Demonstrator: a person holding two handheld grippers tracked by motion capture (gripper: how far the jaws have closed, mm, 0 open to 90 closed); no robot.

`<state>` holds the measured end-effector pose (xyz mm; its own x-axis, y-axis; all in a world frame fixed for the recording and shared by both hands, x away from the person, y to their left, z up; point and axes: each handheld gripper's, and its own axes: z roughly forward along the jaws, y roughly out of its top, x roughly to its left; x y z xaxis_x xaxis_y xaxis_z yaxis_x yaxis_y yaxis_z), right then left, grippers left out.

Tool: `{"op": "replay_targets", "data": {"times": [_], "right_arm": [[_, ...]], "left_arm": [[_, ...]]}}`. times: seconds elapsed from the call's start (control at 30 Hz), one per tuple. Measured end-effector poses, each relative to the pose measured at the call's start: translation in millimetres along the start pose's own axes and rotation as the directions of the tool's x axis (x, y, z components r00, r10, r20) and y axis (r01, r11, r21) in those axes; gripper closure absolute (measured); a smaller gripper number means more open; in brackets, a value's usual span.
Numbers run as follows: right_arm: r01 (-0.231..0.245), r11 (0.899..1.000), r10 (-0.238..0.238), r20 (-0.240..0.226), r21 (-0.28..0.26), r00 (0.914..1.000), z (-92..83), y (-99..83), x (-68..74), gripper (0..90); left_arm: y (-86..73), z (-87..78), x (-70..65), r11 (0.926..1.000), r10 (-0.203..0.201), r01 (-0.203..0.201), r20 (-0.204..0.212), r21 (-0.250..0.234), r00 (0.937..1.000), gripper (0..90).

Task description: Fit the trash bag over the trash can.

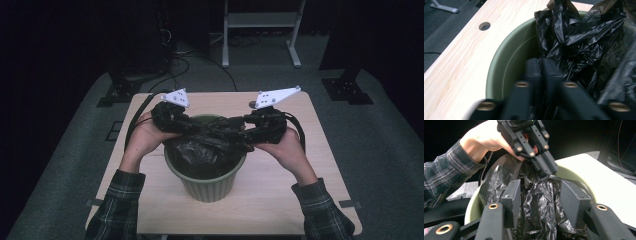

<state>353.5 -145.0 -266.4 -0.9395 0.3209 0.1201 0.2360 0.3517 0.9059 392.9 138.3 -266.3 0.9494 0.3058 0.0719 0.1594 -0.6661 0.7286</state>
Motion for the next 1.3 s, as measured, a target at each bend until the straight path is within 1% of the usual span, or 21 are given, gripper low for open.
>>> {"op": "replay_targets", "data": {"times": [0.03,0.17,0.27,0.33,0.4,0.47,0.57,0.6,0.67,0.7,0.73,0.77,0.8,0.83,0.9,1.0,1.07,1.17,1.23,1.27,1.3], "right_arm": [[0.001,1.0,-0.001,0.003,0.002,1.0,1.7,0.1,0.0,51.0],[-0.005,1.0,0.005,0.011,0.014,0.9999,7.9,0.5,-1.7,50.9],[-0.005,1.0,0.005,0.004,0.017,1.0,12.9,0.9,-1.3,51.0],[-0.009,1.0,0.009,-0.006,0.009,0.9999,16.1,2.1,-0.3,51.0],[-0.01,1.0,0.01,-0.01,0.007,0.9999,19.4,3.5,0.8,50.9],[-0.008,1.0,0.008,-0.015,0.018,0.9999,24.8,4.6,1.9,51.6],[-0.005,0.998,0.003,0.029,0.067,0.9996,32.8,2.8,0.7,57.3],[-0.012,0.996,0.008,0.052,0.083,0.9986,34.3,0.8,-1.3,62.5],[-0.019,0.996,0.012,0.07,0.093,0.9975,34.4,-2.9,-4.3,78.6],[-0.018,0.995,0.01,0.085,0.096,0.9963,33.4,-4.5,-5.1,85.5],[-0.017,0.995,0.008,0.094,0.094,0.9956,32.0,-5.8,-5.5,90.0],[-0.012,0.996,0.002,0.104,0.089,0.9946,29.8,-6.8,-6.1,90.0],[-0.011,0.997,0.002,0.111,0.081,0.9938,27.1,-7.3,-6.7,90.0],[-0.01,0.997,0.002,0.116,0.073,0.9933,24.1,-7.6,-7.2,90.0],[-0.008,0.998,0.001,0.131,0.057,0.9914,16.7,-7.9,-7.4,90.0],[-0.005,0.999,0.0,0.152,0.035,0.9884,5.1,-8.8,-8.5,90.0],[-0.008,1.0,0.004,0.173,0.023,0.9849,-4.6,-10.7,-10.1,90.0],[-0.017,1.0,0.017,0.195,-0.001,0.9807,-15.7,-14.1,-12.6,90.0],[-0.03,1.0,0.031,0.221,-0.009,0.9749,-23.5,-17.9,-15.2,90.0],[-0.036,0.999,0.038,0.228,-0.012,0.973,-26.8,-19.9,-16.7,90.0],[-0.039,0.999,0.041,0.246,-0.014,0.9684,-29.6,-21.8,-18.2,90.0]], "left_arm": [[0.4,-0.5,-0.7,0.9999,-0.005,0.005,-0.002,-0.01,1.0,90.0],[1.8,-3.3,-1.9,0.9998,-0.004,0.003,-0.02,-0.02,0.9998,90.0],[2.0,-5.2,-1.6,0.9995,-0.015,0.015,-0.026,-0.028,0.9995,90.0],[2.0,-5.2,-1.4,0.9993,-0.023,0.022,-0.024,-0.029,0.9994,90.0],[2.2,-4.5,-1.5,0.9993,-0.023,0.022,-0.027,-0.03,0.9994,90.0],[2.1,-3.9,-1.9,0.9992,-0.023,0.022,-0.025,-0.033,0.9994,90.0],[0.7,-4.1,-2.3,0.999,-0.028,0.028,-0.022,-0.036,0.9994,90.0],[0.2,-4.6,-2.0,0.999,-0.027,0.026,-0.022,-0.037,0.9994,90.0],[-1.3,-6.4,-1.5,0.9988,-0.03,0.029,-0.026,-0.039,0.9992,90.0],[-2.4,-7.5,-1.0,0.9987,-0.033,0.032,-0.027,-0.04,0.9991,90.0],[-3.6,-9.0,-0.7,0.9981,-0.042,0.041,-0.03,-0.046,0.9986,90.0],[-4.7,-10.8,-0.1,0.9975,-0.052,0.05,-0.037,-0.05,0.998,90.0],[-5.8,-13.4,0.8,0.9973,-0.052,0.05,-0.044,-0.053,0.9977,90.0],[-7.0,-16.2,1.2,0.996,-0.065,0.062,-0.051,-0.064,0.9966,90.0],[-9.4,-23.6,2.5,0.9945,-0.076,0.071,-0.069,-0.078,0.9947,90.0],[-14.6,-36.2,4.4,0.9909,-0.096,0.086,-0.097,-0.103,0.9906,90.0],[-19.1,-44.4,6.1,0.9895,-0.105,0.092,-0.12,-0.111,0.9872,90.0],[-27.1,-54.2,8.6,0.9864,-0.125,0.108,-0.14,-0.124,0.9821,90.0],[-35.4,-60.4,10.3,0.9836,-0.147,0.128,-0.155,-0.127,0.9769,90.0],[-39.4,-62.8,11.4,0.983,-0.151,0.131,-0.161,-0.129,0.9753,90.0],[-44.1,-64.7,12.0,0.981,-0.163,0.142,-0.166,-0.132,0.9725,90.0]]}}
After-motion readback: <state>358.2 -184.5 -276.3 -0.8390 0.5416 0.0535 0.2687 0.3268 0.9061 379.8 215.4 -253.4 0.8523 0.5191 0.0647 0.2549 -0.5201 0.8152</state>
